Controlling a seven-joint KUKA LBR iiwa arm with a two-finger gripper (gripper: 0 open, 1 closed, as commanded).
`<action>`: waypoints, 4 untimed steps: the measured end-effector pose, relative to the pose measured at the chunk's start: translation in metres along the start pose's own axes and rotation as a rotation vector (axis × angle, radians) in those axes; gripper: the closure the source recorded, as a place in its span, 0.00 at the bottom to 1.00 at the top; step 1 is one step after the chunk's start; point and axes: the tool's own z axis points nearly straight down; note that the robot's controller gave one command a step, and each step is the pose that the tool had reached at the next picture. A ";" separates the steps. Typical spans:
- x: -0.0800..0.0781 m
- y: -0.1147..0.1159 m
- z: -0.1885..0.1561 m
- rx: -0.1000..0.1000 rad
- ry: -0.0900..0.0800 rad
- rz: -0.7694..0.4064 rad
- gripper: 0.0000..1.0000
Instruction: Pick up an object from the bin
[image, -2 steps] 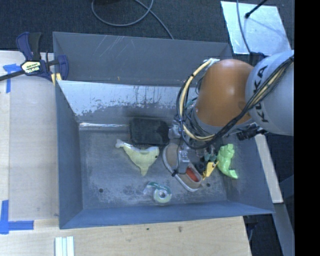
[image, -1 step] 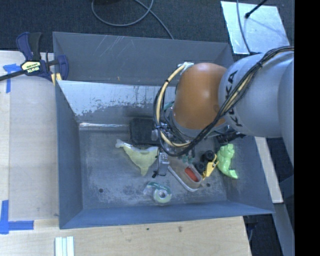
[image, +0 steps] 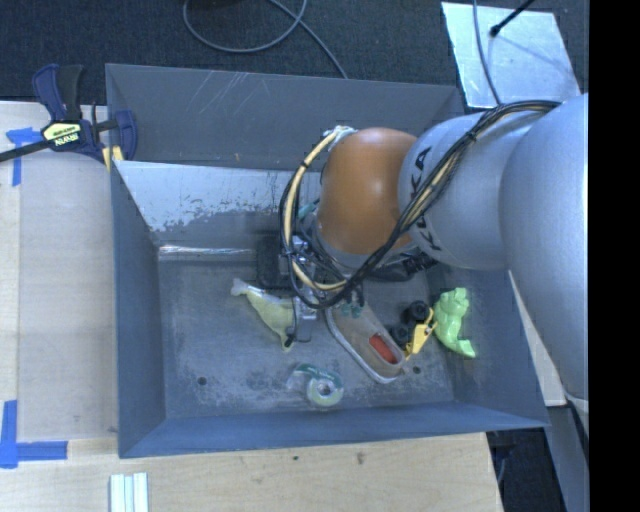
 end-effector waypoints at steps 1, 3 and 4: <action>0.005 0.006 0.021 -0.002 -0.010 0.013 0.00; 0.029 0.017 0.031 -0.001 -0.002 0.131 1.00; 0.045 0.013 -0.083 -0.002 -0.005 0.102 1.00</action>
Offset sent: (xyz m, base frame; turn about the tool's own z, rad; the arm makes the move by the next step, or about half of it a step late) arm -0.0289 0.0170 -0.0326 0.1327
